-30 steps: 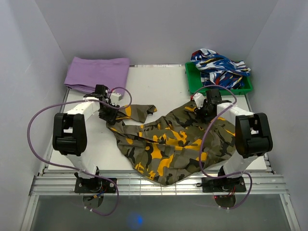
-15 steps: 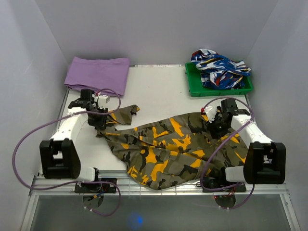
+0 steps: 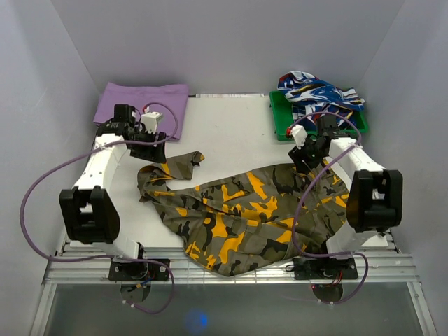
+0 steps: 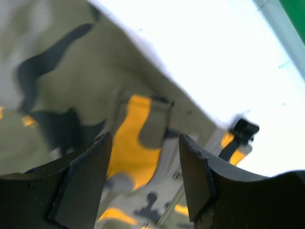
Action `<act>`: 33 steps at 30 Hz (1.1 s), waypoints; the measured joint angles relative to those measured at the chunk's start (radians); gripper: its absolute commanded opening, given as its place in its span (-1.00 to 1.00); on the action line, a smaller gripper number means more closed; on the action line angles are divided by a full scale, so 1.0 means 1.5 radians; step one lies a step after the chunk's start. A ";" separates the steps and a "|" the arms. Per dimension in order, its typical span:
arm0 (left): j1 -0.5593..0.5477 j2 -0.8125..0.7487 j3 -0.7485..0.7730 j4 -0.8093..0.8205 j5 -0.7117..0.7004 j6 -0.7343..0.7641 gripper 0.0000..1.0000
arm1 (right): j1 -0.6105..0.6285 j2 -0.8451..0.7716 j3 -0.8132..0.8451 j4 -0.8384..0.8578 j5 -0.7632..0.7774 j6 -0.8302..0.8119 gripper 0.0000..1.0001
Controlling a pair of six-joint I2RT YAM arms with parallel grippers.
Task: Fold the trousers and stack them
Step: Flatten the trousers out
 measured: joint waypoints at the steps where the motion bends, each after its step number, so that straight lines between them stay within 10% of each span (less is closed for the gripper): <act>1: -0.001 0.026 0.018 0.002 0.002 0.003 0.57 | 0.000 0.020 0.003 0.013 0.004 -0.001 0.29; 9: -0.040 0.229 0.148 0.032 0.003 0.019 0.60 | 0.011 0.128 0.016 0.091 0.056 -0.037 0.24; 16: -0.174 0.274 0.152 0.077 -0.051 0.007 0.66 | 0.019 0.127 -0.028 0.171 0.105 -0.050 -0.41; 18: -0.223 0.281 0.117 0.099 -0.090 -0.008 0.24 | 0.020 0.114 -0.051 0.197 0.115 -0.049 -0.82; 21: -0.254 0.321 0.070 0.120 -0.192 -0.035 -0.68 | 0.006 0.112 -0.061 0.226 0.151 -0.042 -0.84; 22: -0.249 0.321 0.070 0.126 -0.220 -0.051 -1.00 | -0.011 0.112 -0.061 0.228 0.159 -0.040 -0.84; 33: 0.153 0.081 0.081 0.146 -0.023 -0.089 -1.00 | -0.219 0.025 -0.093 0.175 0.153 -0.038 -0.84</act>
